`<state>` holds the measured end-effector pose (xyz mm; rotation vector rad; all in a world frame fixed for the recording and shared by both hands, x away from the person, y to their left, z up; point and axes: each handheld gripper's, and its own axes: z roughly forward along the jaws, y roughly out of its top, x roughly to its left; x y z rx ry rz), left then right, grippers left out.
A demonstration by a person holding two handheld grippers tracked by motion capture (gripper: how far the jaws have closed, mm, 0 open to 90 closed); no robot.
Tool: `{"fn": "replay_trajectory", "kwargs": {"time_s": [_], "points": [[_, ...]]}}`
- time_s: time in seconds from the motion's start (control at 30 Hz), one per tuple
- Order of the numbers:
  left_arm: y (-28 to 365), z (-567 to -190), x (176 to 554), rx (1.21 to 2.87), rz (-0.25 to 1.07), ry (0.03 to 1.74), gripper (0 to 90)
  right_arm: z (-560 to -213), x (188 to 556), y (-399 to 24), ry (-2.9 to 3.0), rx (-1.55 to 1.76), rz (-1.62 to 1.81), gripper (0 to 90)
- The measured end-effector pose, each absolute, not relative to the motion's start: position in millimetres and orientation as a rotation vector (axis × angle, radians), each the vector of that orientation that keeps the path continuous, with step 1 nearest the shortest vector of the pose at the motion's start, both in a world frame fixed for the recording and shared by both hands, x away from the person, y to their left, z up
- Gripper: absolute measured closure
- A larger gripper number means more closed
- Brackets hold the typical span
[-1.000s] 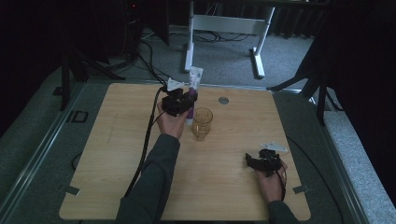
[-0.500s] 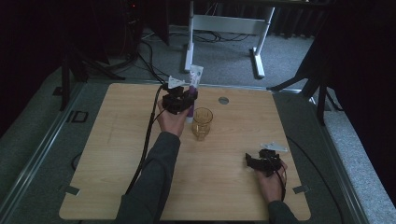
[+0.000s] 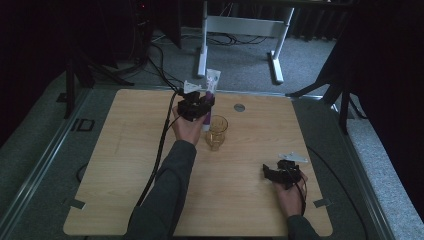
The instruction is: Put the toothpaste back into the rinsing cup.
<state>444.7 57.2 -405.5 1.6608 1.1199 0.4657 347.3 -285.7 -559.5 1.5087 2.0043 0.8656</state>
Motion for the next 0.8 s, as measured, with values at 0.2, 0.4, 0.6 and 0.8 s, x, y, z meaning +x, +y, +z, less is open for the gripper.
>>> {"fn": "replay_trajectory", "kwargs": {"time_s": [0.2,0.4,0.6,0.8], "points": [[53.5,-407.0,446.7,1.652,0.458,1.122,71.3,-559.5,347.2,-285.7,2.006,1.507,0.866,20.9],[48.5,-409.5,447.7,1.646,0.466,1.130,71.3,-559.4,347.0,-285.5,2.008,1.507,0.868,20.9],[45.5,-410.8,449.5,1.622,0.463,1.139,71.2,-559.4,346.8,-285.5,2.009,1.506,0.869,20.9],[44.9,-411.8,451.7,1.607,0.463,1.141,71.2,-559.5,346.4,-285.6,2.011,1.501,0.869,20.9]]}}
